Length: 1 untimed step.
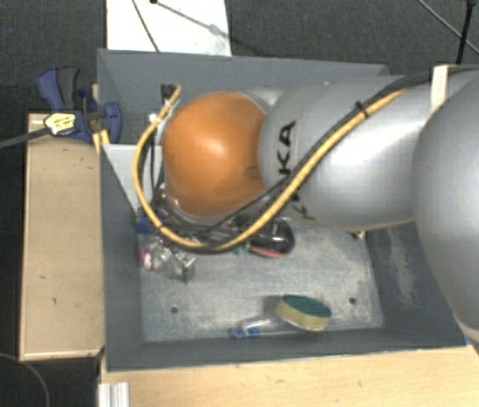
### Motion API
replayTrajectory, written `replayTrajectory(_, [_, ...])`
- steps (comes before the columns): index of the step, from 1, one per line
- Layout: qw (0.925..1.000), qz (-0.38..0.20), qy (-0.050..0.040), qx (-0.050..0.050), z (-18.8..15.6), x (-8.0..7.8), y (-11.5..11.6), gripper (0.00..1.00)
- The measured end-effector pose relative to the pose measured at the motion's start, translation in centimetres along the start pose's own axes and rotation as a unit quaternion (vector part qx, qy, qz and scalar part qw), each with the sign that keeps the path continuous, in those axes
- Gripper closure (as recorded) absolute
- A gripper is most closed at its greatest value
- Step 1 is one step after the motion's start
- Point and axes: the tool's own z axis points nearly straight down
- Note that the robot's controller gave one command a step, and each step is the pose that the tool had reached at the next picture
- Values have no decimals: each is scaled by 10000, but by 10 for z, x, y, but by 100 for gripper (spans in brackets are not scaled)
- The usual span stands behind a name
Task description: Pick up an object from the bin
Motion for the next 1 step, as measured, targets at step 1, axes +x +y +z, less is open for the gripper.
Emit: replayTrajectory(1, [10000,60,2,6,-57,-11,-23,100])
